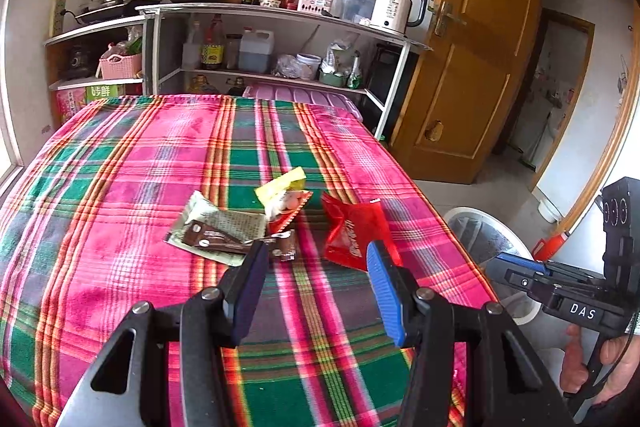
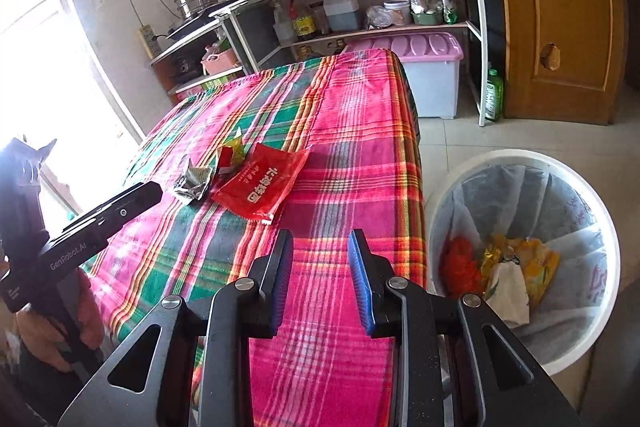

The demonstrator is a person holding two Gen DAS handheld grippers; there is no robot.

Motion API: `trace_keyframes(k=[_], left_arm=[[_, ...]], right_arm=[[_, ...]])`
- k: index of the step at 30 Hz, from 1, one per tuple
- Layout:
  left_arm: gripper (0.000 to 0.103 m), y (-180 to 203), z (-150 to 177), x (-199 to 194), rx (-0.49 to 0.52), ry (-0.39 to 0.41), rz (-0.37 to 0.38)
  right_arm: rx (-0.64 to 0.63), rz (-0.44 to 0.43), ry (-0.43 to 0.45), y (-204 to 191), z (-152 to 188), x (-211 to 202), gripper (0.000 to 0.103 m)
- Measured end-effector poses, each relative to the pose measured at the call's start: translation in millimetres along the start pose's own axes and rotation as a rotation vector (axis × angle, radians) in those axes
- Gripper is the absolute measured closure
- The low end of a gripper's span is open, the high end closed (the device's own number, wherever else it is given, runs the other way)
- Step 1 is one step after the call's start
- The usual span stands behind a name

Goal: Collect trash
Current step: 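Grasp the red snack packet with the right tool while the left tool grasps the yellow packet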

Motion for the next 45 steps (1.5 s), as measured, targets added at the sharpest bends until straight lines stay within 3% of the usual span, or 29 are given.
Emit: trace_keyframes(k=[10,14,19,26,33,39,45], left_arm=[[0.049,-55.6,-4.6,26.2,-0.086,-0.048,-0.103],[0.044,-63.8,-5.1,44.2,-0.086,-0.089,-0.122],[0.044,-68.9,-10.1,53.8,-0.121,-0.11,-0.111],[0.044,-85.2,-15.7,40.0,-0.149,-0.073,-0.115],[0.044,-98.8,-20.1,31.0,-0.163,-0.049,-0.105],[0.044,-103.3,-23.6,35.1,-0.182,-0.053,-0.077],[0.044,-80.9,-28.8,42.3,-0.141,-0.067,-0.025]], right_arm=[[-0.03,-0.024,-0.018,-20.8,-17.3,30.0,0.073],[-0.034,-0.026,-0.026,-24.8,-23.3,39.3,0.073],[-0.037,-0.029,-0.035,-31.5,-31.9,52.7,0.072],[-0.069,-0.038,-0.075,-53.3,-44.8,90.1,0.072],[-0.083,0.001,-0.138,-63.4,-47.9,130.3,0.072],[-0.116,0.051,-0.16,-63.1,-47.8,134.9,0.072],[-0.133,0.075,-0.16,-57.9,-41.0,121.6,0.09]])
Point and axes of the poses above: each gripper's, at about its wrist camera, not at the fingertips, and x roughly the way its jaws point, y to its right, z to its underside, the point moved 1 cm from there along x, roughly the way its jaws point, and after that the axes turned 5 degrees about -z, right-handed, at the moved point
